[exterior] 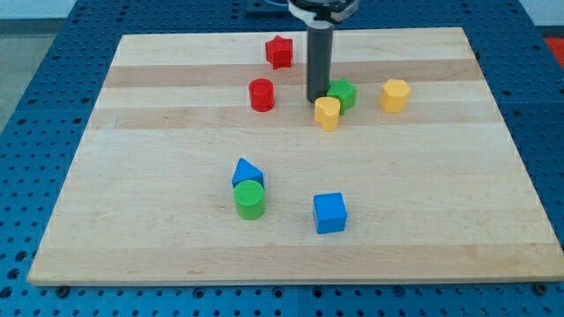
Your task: Separate yellow heart from green star
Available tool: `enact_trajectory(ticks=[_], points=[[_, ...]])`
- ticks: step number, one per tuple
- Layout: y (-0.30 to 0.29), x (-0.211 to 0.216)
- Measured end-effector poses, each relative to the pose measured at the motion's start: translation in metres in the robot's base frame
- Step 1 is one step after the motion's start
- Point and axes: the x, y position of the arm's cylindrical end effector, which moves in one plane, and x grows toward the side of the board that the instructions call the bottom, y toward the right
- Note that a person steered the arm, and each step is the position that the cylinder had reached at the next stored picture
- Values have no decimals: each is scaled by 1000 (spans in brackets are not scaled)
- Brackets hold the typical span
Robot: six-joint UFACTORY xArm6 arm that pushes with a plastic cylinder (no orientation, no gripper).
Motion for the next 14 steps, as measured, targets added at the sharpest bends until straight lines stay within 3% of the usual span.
enact_trajectory(ticks=[14], points=[[20, 39]])
